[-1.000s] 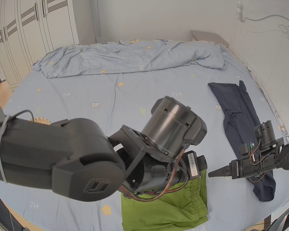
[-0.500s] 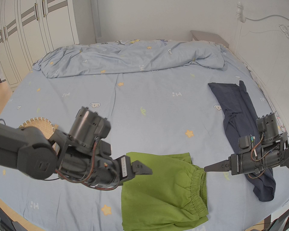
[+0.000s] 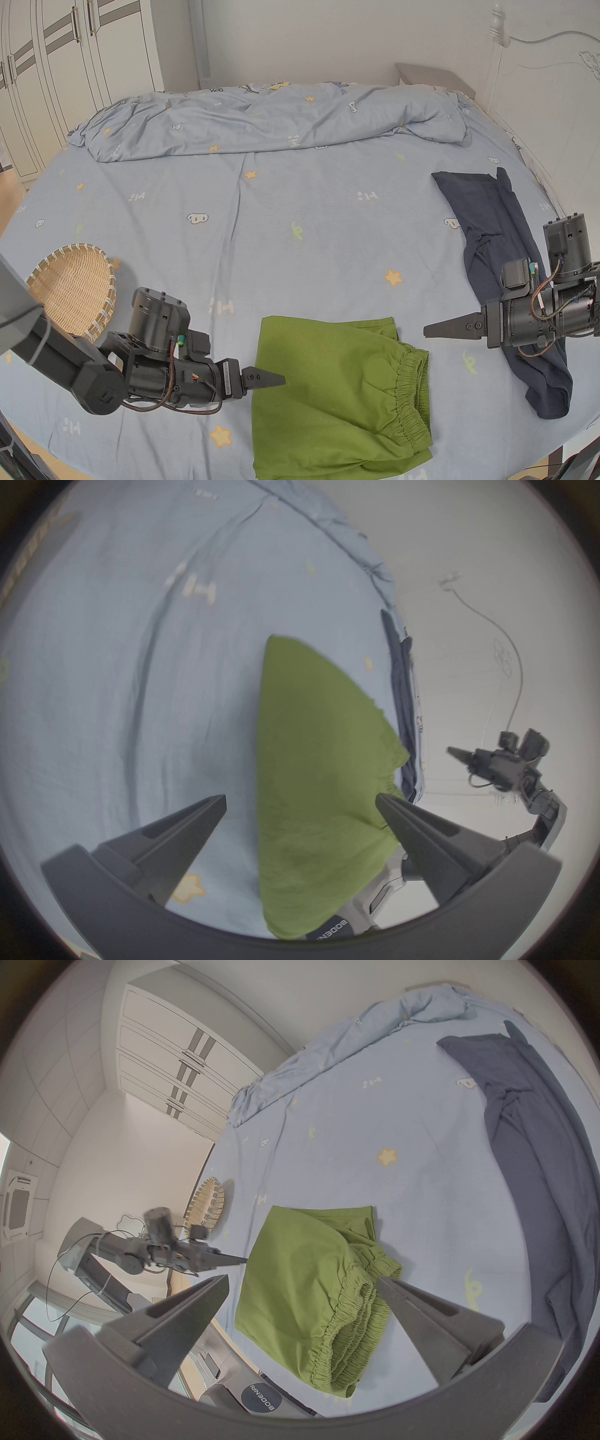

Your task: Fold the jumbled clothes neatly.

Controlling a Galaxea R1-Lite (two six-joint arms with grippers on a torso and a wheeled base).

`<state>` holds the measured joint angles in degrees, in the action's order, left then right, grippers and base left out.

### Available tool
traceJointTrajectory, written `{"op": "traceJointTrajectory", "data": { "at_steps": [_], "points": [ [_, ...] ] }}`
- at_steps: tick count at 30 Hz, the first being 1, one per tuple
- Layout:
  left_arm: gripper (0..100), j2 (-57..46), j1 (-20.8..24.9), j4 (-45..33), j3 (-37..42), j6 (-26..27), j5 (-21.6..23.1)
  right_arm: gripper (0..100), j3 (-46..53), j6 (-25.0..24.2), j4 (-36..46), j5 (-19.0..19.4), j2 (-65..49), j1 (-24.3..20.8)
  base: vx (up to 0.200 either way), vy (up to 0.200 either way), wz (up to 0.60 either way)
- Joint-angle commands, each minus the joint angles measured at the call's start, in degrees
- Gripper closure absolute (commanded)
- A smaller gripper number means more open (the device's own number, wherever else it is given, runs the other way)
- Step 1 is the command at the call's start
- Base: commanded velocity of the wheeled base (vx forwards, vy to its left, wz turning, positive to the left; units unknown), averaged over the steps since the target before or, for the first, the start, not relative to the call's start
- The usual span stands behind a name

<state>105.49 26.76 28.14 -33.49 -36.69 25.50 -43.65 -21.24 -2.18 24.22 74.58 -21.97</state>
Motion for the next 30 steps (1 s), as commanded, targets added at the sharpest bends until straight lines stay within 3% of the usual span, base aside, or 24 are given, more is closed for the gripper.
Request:
{"op": "traceJointTrajectory", "data": {
  "at_steps": [1,13,23,24,30],
  "points": [
    [0,7.10,-0.04,1.22,0.79,0.66,0.69,0,-0.29,-0.03,0.07,0.04,-2.34,0.08,0.000,0.000,0.00],
    [0,11.59,7.26,11.59,-0.26,0.66,2.27,0,-0.12,0.14,0.16,-0.05,-3.13,2.10,0.000,0.000,0.00],
    [0,13.26,8.31,14.23,-0.53,0.66,5.52,0,-0.12,0.32,0.16,-0.05,-2.95,2.63,0.000,0.000,0.00],
    [100,13.08,8.13,14.23,-0.53,0.66,5.43,0,-0.12,0.32,0.16,0.04,-2.95,2.63,0.000,0.000,0.00],
    [100,7.89,7.78,13.96,1.76,2.86,5.17,0,0.15,0.32,0.07,-0.05,-2.86,2.63,0.000,0.000,0.00]
  ]
}}
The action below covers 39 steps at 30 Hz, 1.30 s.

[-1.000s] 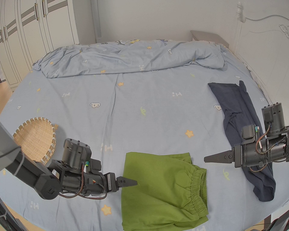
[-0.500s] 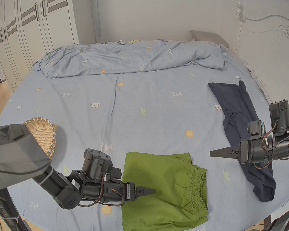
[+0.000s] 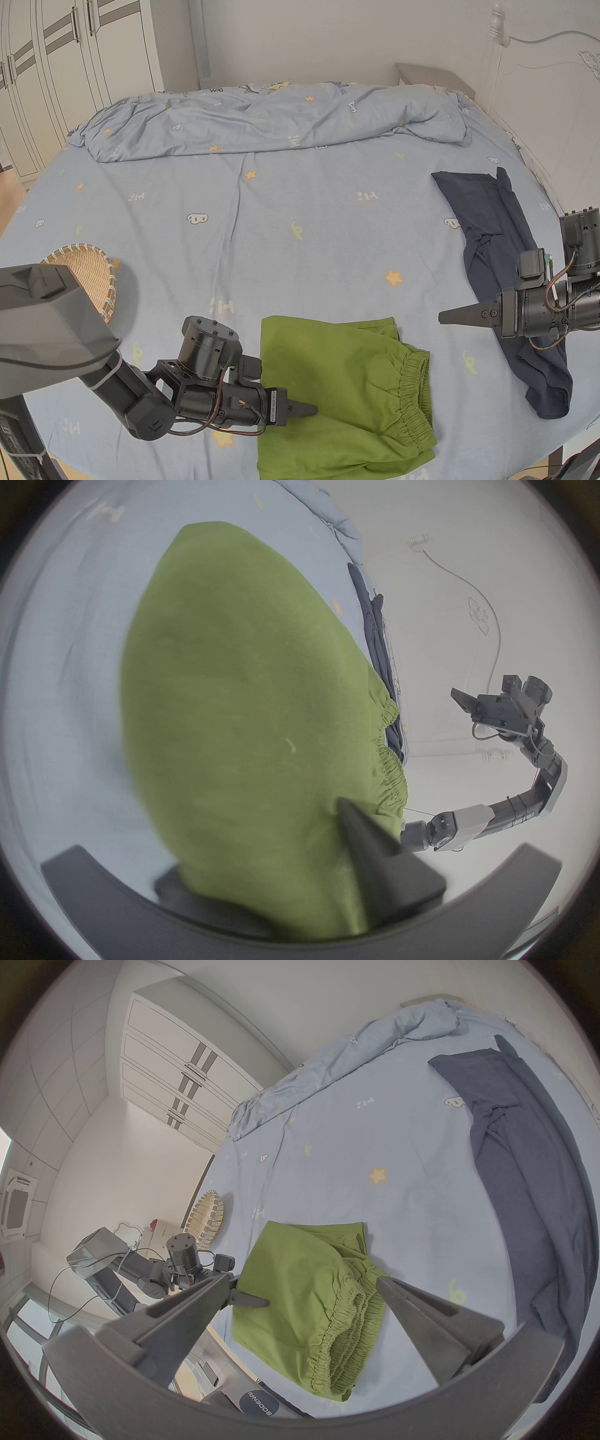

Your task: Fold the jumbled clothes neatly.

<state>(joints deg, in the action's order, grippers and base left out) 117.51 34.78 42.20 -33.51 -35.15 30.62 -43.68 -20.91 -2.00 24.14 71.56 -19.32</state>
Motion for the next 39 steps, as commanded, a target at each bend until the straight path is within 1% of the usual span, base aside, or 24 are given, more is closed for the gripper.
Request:
{"op": "traceJointTrajectory", "data": {
  "at_steps": [1,2,3,4,6,7,8,10,11,12,13,14,15,16,17,19,23,26,27,28,33,35,39],
  "points": [
    [100,-7.20,-1.47,-0.46,3.63,2.63,0.05,0,0.17,-0.01,-0.02,0.03,0.16,-0.01,0.000,0.000,0.00],
    [100,-7.20,-1.47,-0.46,3.63,2.63,0.05,0,0.17,-0.01,-0.02,0.03,0.16,-0.01,0.000,0.000,0.00],
    [100,-10.37,-3.14,-1.86,3.80,3.42,0.14,0,-0.18,-0.01,-0.02,0.03,0.42,-0.10,0.000,0.000,0.00],
    [100,-10.63,-3.23,-2.13,3.72,3.42,0.14,0,-0.27,-0.01,-0.11,0.03,0.51,-0.10,0.000,0.000,0.00],
    [100,-15.11,-6.83,-11.09,-1.64,3.68,0.14,0,-2.11,-0.01,0.07,0.12,1.92,-0.45,0.000,0.000,0.00],
    [100,-15.11,-6.83,-11.09,-1.64,3.68,0.14,0,-2.11,-0.01,0.07,0.12,1.92,-0.45,0.000,0.000,0.00],
    [100,-16.69,-8.76,-20.85,-7.71,3.68,0.14,0,-3.52,-0.01,0.42,0.12,2.97,-0.54,0.000,0.000,0.00],
    [100,-17.13,-11.84,-36.93,-17.73,3.86,0.14,0,-5.10,0.08,2.09,0.03,3.85,-0.54,0.000,0.000,0.00],
    [100,-17.13,-12.02,-38.16,-18.43,3.94,0.14,0,-5.28,0.08,2.26,0.03,3.94,-0.54,0.000,0.000,0.00],
    [100,-16.96,-13.86,-51.34,-25.73,6.76,0.05,0,-5.54,0.08,3.41,0.03,4.03,-0.63,0.000,0.000,0.00],
    [100,-16.78,-14.74,-56.09,-28.10,8.95,0.05,0,-5.19,0.08,3.49,0.12,4.03,-0.63,0.000,0.000,0.00],
    [100,-16.69,-16.50,-61.98,-31.09,12.47,0.40,0,-4.84,-0.01,3.58,0.30,4.20,-0.63,0.000,0.000,0.00],
    [100,-16.78,-16.76,-62.59,-31.35,12.91,0.49,0,-4.75,-0.01,3.58,0.21,4.29,-0.63,0.000,0.000,0.00],
    [100,-17.22,-19.14,-67.60,-33.28,17.13,1.72,0,-3.69,0.25,3.41,-0.14,5.26,-0.80,0.000,0.000,0.00],
    [100,-17.75,-19.75,-68.04,-33.55,18.09,2.60,0,-3.34,0.25,3.32,-0.06,5.35,-0.80,0.000,0.000,0.00],
    [100,-19.24,-20.01,-68.04,-33.64,18.18,3.30,0,-3.08,0.25,3.41,-0.06,5.35,-0.80,0.000,0.000,0.00],
    [100,-21.70,-19.66,-68.83,-33.28,18.27,3.30,0,-2.73,0.34,3.41,-0.06,5.35,-1.07,0.000,0.000,0.00],
    [100,-23.02,-19.40,-69.27,-33.11,18.27,3.30,0,-2.64,0.34,3.41,-0.06,5.26,-1.16,0.000,0.200,0.00],
    [100,-24.34,-18.43,-71.56,-33.72,18.09,3.13,0,-2.55,0.25,3.41,-0.06,5.17,-2.21,0.000,0.200,0.00],
    [100,-25.04,-18.08,-72.26,-33.81,18.09,3.04,0,-2.55,0.25,3.49,-0.14,5.17,-2.39,0.000,0.200,0.00],
    [100,-27.33,-15.62,-74.11,-33.81,18.01,2.60,0,-2.55,0.25,3.49,-0.14,4.99,-2.56,0.000,0.200,0.00],
    [100,-28.03,-14.21,-74.46,-33.64,18.01,1.63,0,-2.55,0.25,3.49,-0.14,4.82,-2.56,0.000,0.200,0.00],
    [100,-27.51,-12.98,-74.46,-33.28,18.01,-0.65,0,-2.55,0.25,3.58,-0.14,4.47,-2.56,0.000,0.200,0.00]
  ]
}}
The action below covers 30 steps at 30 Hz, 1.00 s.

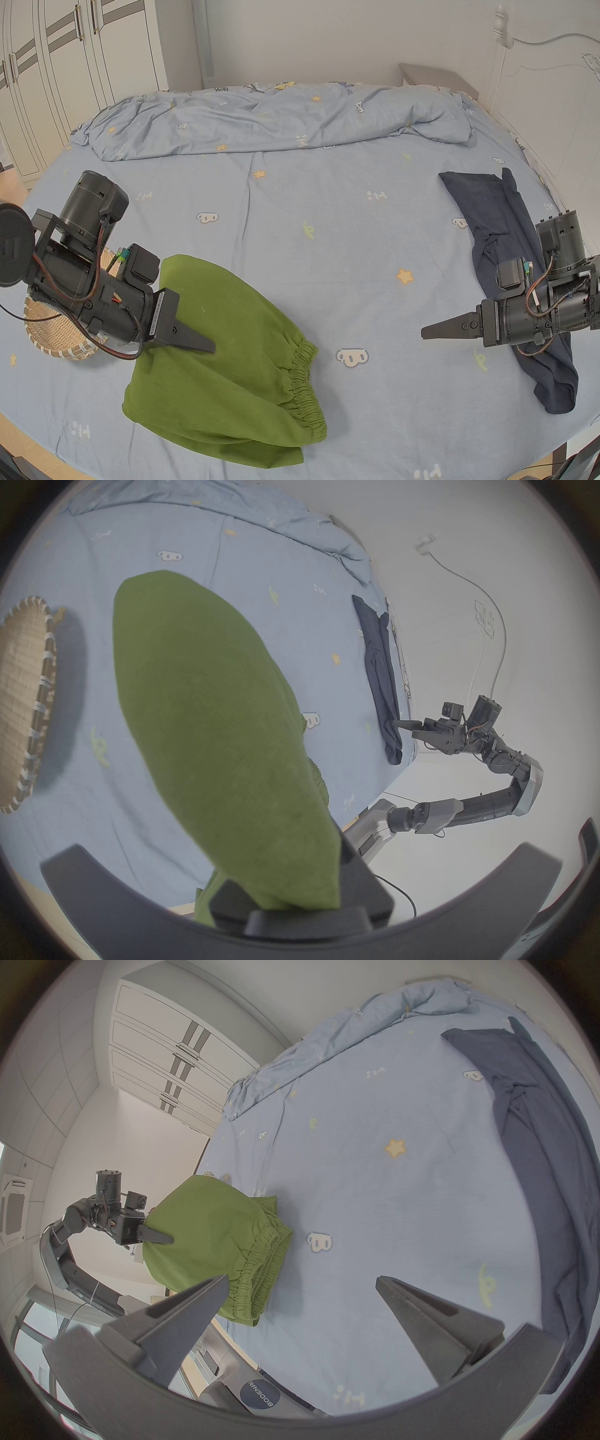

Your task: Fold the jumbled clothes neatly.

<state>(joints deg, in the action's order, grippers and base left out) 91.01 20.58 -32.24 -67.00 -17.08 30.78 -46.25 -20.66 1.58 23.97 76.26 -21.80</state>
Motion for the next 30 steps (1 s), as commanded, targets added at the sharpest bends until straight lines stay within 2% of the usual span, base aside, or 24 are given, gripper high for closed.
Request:
{"op": "traceJointTrajectory", "data": {
  "at_steps": [1,21,22,23,26,27,28,30],
  "points": [
    [100,-1.01,1.22,-0.01,0.20,-0.06,-0.81,0,0.02,0.01,0.00,0.03,-0.24,-0.09,0.000,0.200,0.00],
    [100,0.92,1.66,-0.01,0.29,0.64,-1.60,0,0.28,0.01,0.00,0.03,-0.68,-0.35,0.000,0.190,0.00],
    [100,1.01,2.63,-0.01,-0.76,2.31,-4.85,0,0.37,-0.08,0.09,0.03,-0.68,-0.97,0.000,0.000,0.00],
    [100,0.92,2.80,-0.01,-0.85,2.58,-5.56,0,0.37,-0.08,0.09,0.03,-0.68,-1.05,0.000,0.000,0.00],
    [100,0.65,6.14,-0.01,-2.70,5.30,-15.40,0,0.28,-0.08,0.00,-0.06,-0.59,-1.14,0.000,0.000,0.00],
    [100,0.65,6.14,-0.01,-2.70,5.30,-15.40,0,0.28,-0.08,0.00,-0.06,-0.59,-1.14,0.000,0.000,0.00],
    [100,-0.05,7.55,-0.01,-4.02,6.97,-18.30,0,0.28,0.01,-0.09,-0.06,-0.59,-0.97,0.000,0.000,0.00],
    [100,-1.54,7.90,-0.01,-4.72,8.91,-18.56,0,0.28,0.01,-0.09,-0.15,-0.59,-0.97,0.000,0.000,0.00]
  ]
}}
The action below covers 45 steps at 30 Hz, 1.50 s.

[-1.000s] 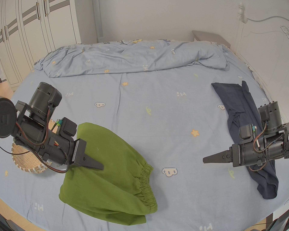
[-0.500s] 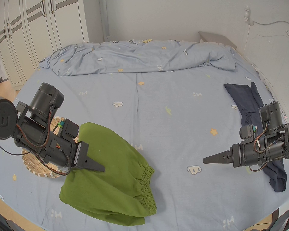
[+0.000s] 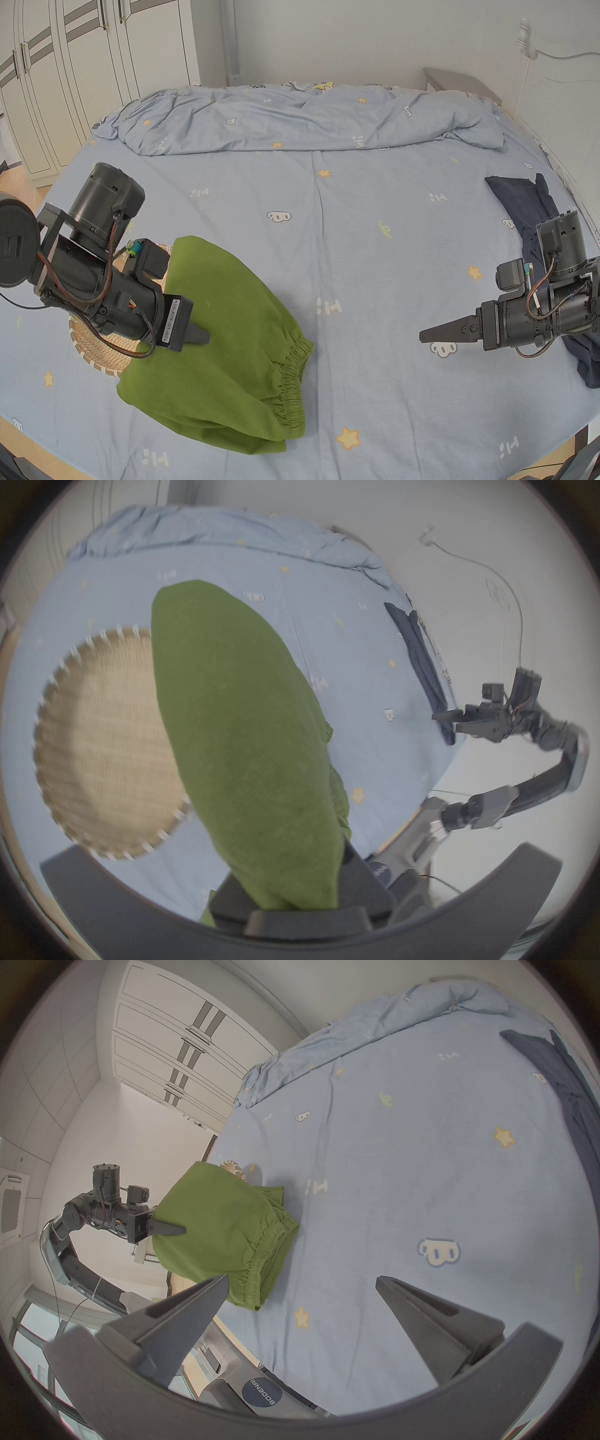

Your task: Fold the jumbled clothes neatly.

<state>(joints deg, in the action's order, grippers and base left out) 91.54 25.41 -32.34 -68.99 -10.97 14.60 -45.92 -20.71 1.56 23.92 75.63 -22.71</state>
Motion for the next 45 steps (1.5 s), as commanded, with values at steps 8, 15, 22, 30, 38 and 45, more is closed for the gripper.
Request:
{"op": "traceJointTrajectory", "data": {
  "at_steps": [8,15,22,30,38,45],
  "points": [
    [100,-9.36,0.00,0.35,-3.44,12.82,-1.95,0,0.04,0.06,-0.07,-0.10,0.22,-0.40,0.000,0.000,0.00],
    [100,-10.68,-7.65,1.14,-6.25,13.17,-1.60,0,0.04,0.06,-0.15,-0.10,0.22,-0.49,0.000,0.000,0.00],
    [100,-4.44,-20.40,5.18,-9.76,13.26,5.00,0,0.22,0.06,-0.15,-0.19,0.04,-0.76,0.000,0.000,0.00],
    [100,10.33,-30.94,5.27,-9.59,13.26,9.04,0,0.66,0.06,-0.24,-0.28,0.04,-0.67,0.000,0.000,0.00],
    [100,20.96,-37.62,5.27,-6.51,13.34,11.67,0,0.66,-0.03,-0.24,-0.28,-0.04,-0.84,0.000,0.000,0.00],
    [100,23.77,-40.35,5.18,-6.51,13.34,9.21,0,0.66,-0.03,-0.24,-0.28,-0.13,-0.84,0.000,0.000,0.00]
  ]
}}
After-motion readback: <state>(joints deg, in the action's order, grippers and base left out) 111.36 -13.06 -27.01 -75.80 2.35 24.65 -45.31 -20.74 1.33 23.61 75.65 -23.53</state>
